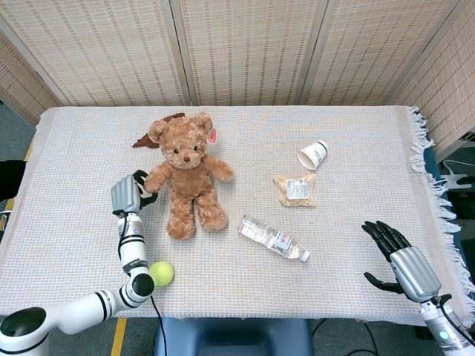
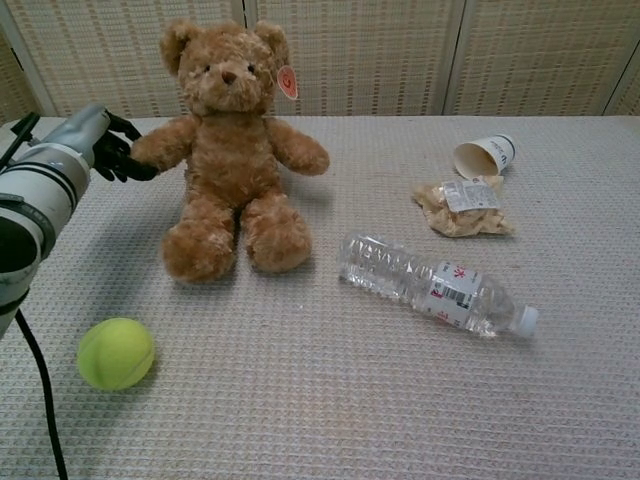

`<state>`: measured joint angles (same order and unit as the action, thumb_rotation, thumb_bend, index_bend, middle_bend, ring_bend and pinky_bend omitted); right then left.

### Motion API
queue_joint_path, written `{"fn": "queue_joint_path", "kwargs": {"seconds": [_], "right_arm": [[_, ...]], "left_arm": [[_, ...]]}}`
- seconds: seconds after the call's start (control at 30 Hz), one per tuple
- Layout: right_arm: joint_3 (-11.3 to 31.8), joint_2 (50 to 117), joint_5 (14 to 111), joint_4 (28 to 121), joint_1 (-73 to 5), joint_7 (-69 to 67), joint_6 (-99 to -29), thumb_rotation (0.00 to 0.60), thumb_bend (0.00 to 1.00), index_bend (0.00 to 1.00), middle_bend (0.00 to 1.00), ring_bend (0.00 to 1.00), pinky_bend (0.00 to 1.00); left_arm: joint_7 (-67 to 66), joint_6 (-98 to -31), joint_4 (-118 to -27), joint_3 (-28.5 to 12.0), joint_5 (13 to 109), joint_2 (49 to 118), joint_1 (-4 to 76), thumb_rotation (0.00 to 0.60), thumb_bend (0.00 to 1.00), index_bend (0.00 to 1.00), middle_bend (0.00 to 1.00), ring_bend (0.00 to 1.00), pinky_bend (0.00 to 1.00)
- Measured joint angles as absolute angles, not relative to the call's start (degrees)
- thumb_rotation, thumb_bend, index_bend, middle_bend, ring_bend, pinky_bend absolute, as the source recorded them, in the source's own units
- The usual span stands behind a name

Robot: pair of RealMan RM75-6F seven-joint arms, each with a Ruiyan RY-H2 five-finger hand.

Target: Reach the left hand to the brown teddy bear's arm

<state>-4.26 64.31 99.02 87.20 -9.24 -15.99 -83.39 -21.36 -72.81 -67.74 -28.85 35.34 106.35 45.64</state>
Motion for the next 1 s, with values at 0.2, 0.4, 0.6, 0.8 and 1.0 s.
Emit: {"fn": "queue_joint_path", "kwargs": {"seconds": [0.2,0.4,0.6,0.8,1.0], "right_arm": [[-4.3,64.3,99.0,87.2,-9.3,-16.0,-83.4,0.600,0.12,0.05,0.04,0.00,0.12],[-4.3,64.3,99.0,87.2,-9.2,-16.0,-83.5,0.600,0.12,0.05,0.04,0.00,0.12],[-4.3,64.3,99.0,87.2,-9.2,-16.1,-83.6,0.600,0.12,0.05,0.04,0.00,0.12],[-4.4,64.3,99.1,87.2,-9.2,-16.1,-83.7,0.600,0.12,0.05,0.04,0.00,0.12],[-4.4,64.3,99.0,87.2,-9.2,-16.1,-83.6,0.600,0.12,0.05,0.04,0.00,0.12]], "left_arm": [[-26.4,-70.7,-69.1,-29.1,30.5,105.9,45.1,0.600,0.35,0.49,0.60,0.54,0.40],[-27.6,-70.4,-70.0,-29.5,29.9,105.7,45.0,0.600,0.35,0.48,0.59,0.54,0.40],[-20.3,-72.9,-68.1,-29.2,37.7,106.9,44.7,0.600,0.35,0.46,0.57,0.53,0.40],[-18.2,-72.6,-66.8,-28.9,40.0,107.5,44.1,0.600,0.35,0.47,0.58,0.53,0.40],[-24.9,-69.7,-69.4,-29.1,33.6,106.3,43.5,0.600,0.35,0.45,0.56,0.52,0.40]]}}
